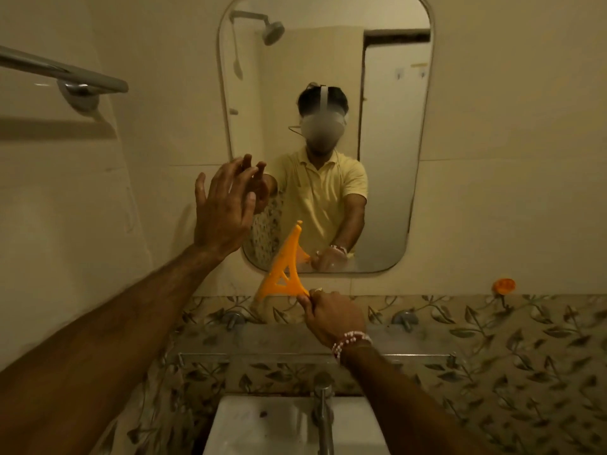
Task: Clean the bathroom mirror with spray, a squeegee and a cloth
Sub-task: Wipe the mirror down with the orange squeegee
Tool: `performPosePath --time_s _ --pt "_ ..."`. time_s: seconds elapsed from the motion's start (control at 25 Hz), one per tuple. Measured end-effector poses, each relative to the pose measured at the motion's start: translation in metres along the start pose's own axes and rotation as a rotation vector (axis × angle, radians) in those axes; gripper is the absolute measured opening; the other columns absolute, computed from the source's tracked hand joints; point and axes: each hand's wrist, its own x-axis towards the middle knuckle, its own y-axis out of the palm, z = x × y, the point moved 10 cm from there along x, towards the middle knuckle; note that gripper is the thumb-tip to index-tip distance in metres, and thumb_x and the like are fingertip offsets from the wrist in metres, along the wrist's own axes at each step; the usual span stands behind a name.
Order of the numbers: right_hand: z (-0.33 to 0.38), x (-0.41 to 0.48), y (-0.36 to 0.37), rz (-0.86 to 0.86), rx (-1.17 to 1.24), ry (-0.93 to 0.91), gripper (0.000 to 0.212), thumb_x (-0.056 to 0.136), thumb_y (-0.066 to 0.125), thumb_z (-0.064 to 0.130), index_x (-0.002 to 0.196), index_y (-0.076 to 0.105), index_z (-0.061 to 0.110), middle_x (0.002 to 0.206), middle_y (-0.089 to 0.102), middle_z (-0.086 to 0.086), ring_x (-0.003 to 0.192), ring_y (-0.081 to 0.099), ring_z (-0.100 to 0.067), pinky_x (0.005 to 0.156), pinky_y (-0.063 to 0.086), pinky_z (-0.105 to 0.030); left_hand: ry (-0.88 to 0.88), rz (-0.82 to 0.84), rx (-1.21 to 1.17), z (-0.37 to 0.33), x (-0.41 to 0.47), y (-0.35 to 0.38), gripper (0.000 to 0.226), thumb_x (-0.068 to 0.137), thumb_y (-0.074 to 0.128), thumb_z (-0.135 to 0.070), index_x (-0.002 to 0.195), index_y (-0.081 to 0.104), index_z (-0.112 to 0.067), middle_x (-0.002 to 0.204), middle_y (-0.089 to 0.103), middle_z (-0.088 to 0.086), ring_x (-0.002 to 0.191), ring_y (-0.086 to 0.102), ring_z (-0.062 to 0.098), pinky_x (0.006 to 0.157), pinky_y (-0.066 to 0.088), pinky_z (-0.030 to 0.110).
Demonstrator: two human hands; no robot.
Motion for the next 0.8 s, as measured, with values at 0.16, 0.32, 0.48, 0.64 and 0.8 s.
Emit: performPosePath --time_s 0.16,0.32,0.48,0.64,0.8 --pt "-0.033 0.01 -0.043 0.014 -0.181 -0.116 0.055 0.097 0.027 0.06 0.078 0.061 0.022 0.061 0.048 0.003 0.058 0.059 -0.025 0.051 0.041 -0.031 0.058 -0.019 0.017 -0.034 0.0 0.011 0.05 0.103 0.043 -0.033 0.152 0.045 -0.022 0.169 0.026 0.011 0.156 0.027 0.029 0.124 0.009 0.065" --pt "-0.105 0.004 -0.083 0.013 -0.321 -0.081 0.053 0.097 0.026 0.061 0.076 0.058 0.024 0.063 0.055 0.0 0.06 0.061 -0.026 0.053 0.041 -0.032 0.092 -0.018 0.052 -0.063 0.001 0.022 0.054 0.103 0.042 -0.033 0.156 0.04 -0.023 0.171 0.02 0.012 0.158 0.02 0.03 0.124 0.007 0.067" --pt "-0.16 -0.009 -0.115 0.006 -0.407 -0.056 0.051 0.097 0.023 0.063 0.069 0.044 0.026 0.055 0.041 0.006 0.046 0.04 -0.017 0.048 0.026 -0.026 0.111 -0.001 0.058 -0.091 -0.002 0.044 0.055 0.104 0.041 -0.035 0.158 0.039 -0.024 0.173 0.017 0.011 0.159 0.016 0.029 0.124 0.004 0.066" --pt "-0.2 -0.024 -0.131 0.006 -0.441 -0.003 0.052 0.097 0.022 0.065 0.07 0.047 0.027 0.055 0.042 0.008 0.045 0.04 -0.012 0.046 0.026 -0.024 0.151 0.023 0.046 -0.115 -0.004 0.062 0.056 0.104 0.035 -0.04 0.158 0.038 -0.025 0.173 0.017 0.01 0.16 0.014 0.03 0.125 0.002 0.065" --pt "-0.213 -0.03 -0.136 0.014 -0.444 -0.004 0.053 0.096 0.021 0.066 0.066 0.044 0.028 0.054 0.043 0.008 0.045 0.041 -0.011 0.048 0.029 -0.024 0.156 0.034 0.065 -0.124 -0.011 0.074 0.057 0.104 0.033 -0.042 0.158 0.037 -0.025 0.172 0.017 0.01 0.159 0.017 0.032 0.123 0.007 0.068"
